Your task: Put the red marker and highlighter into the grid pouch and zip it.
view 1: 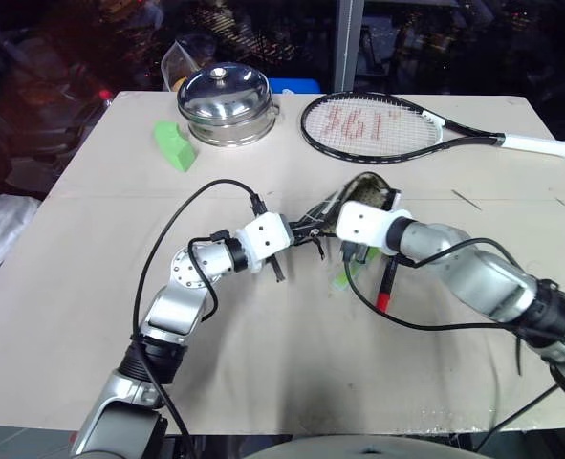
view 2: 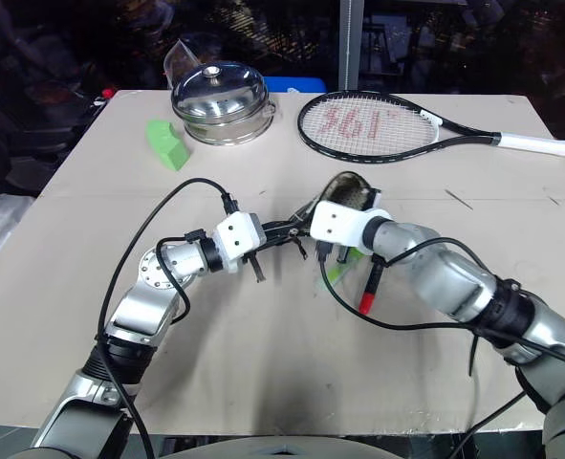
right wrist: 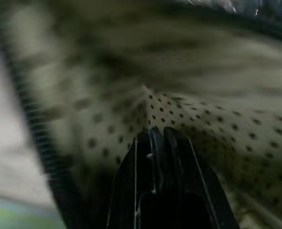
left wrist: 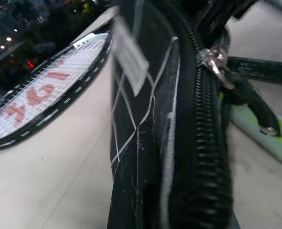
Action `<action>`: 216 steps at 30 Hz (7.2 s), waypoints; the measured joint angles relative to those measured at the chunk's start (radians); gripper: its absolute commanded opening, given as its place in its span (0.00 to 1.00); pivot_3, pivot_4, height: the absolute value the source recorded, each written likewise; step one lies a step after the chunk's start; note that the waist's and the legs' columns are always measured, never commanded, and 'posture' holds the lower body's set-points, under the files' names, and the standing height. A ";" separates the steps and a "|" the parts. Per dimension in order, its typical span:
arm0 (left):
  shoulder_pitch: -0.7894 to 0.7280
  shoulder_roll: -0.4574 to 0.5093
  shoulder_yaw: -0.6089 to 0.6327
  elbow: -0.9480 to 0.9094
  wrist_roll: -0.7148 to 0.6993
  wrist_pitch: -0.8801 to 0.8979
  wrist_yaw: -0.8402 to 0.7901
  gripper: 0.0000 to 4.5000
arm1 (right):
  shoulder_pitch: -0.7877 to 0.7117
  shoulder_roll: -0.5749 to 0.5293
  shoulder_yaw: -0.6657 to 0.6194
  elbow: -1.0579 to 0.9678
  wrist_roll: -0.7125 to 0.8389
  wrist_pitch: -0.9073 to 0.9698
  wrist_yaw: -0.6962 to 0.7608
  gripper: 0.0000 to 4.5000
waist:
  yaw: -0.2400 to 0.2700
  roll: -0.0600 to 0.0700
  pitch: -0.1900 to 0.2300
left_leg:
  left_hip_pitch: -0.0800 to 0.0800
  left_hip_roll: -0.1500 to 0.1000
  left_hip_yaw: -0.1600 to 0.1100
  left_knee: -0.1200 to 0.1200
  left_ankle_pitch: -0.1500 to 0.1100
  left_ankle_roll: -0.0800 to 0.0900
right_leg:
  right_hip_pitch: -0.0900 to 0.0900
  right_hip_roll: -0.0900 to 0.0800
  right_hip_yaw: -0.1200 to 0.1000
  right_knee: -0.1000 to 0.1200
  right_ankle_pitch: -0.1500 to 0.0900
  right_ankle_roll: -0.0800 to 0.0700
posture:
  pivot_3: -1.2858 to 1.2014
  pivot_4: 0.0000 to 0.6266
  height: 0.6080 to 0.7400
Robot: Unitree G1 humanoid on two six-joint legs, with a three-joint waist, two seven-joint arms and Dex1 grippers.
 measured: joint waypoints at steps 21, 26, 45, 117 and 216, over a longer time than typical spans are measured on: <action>-0.031 0.055 0.068 0.075 0.026 0.093 0.072 0.00 | 0.344 0.157 -0.765 -0.451 0.373 0.664 0.260 0.99 | 0.006 0.000 0.000 | 0.000 0.000 0.000 0.007 -0.001 0.000 | 0.000 -0.003 0.000 0.008 0.002 -0.004 | 0.52 0.24 1.00; -0.032 0.055 0.073 0.078 0.030 0.088 0.073 0.00 | 0.458 0.300 -0.806 -0.574 0.335 1.046 0.070 0.99 | -0.001 -0.002 -0.001 | 0.001 0.000 -0.001 0.007 0.000 0.000 | 0.000 -0.002 0.000 0.011 0.002 -0.005 | 0.52 0.24 1.00; -0.026 0.051 0.048 0.068 0.046 0.069 0.072 0.00 | 0.558 0.341 -0.642 -0.550 0.319 1.097 -0.146 0.06 | 0.032 -0.013 -0.008 | 0.000 -0.004 -0.004 0.010 -0.001 0.002 | 0.003 -0.006 -0.003 0.012 -0.002 -0.001 | 0.52 0.24 1.00; -0.036 0.062 0.082 0.101 0.175 0.101 0.227 0.00 | 0.200 0.310 -0.308 -0.204 0.243 0.836 0.064 0.18 | 0.024 -0.007 0.003 | 0.000 -0.014 -0.009 0.015 -0.005 0.009 | 0.008 -0.019 -0.009 0.013 -0.003 0.001 | 0.52 0.24 1.00; 0.294 0.258 0.208 -0.159 -0.429 0.414 -0.241 0.99 | 1.036 0.062 -1.218 -0.428 0.602 0.190 0.454 1.00 | 0.002 -0.002 0.013 | 0.001 -0.014 -0.014 0.011 -0.005 0.010 | 0.011 -0.018 -0.011 0.012 -0.010 0.011 | 0.52 0.24 1.00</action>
